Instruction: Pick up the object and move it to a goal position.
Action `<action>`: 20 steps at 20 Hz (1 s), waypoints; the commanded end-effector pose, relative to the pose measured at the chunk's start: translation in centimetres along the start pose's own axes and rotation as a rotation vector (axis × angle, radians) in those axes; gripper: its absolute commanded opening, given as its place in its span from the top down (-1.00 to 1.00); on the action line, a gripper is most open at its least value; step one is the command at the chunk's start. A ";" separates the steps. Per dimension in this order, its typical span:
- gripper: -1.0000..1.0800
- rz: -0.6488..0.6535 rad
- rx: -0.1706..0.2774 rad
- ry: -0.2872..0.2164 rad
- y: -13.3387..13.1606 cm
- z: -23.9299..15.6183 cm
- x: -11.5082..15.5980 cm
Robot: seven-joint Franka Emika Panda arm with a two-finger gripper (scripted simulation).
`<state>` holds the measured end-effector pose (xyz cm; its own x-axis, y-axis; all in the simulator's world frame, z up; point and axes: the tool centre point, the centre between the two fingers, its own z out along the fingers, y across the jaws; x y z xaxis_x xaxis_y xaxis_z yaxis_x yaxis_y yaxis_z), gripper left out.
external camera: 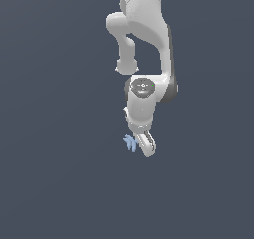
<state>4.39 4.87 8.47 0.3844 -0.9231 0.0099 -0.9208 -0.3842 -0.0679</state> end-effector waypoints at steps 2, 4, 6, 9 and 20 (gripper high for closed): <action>1.00 -0.046 0.043 0.005 -3.1 -4.3 -1.1; 1.00 -0.076 0.071 0.008 -4.9 -7.1 -2.0; 1.00 -0.107 0.100 0.011 -6.8 -10.2 -2.9; 1.00 -0.155 0.144 0.015 -9.4 -14.8 -4.4; 1.00 -0.297 0.275 0.024 -15.5 -29.1 -9.7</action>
<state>12.81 18.48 36.66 0.6140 -0.7846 0.0862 -0.7318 -0.6068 -0.3101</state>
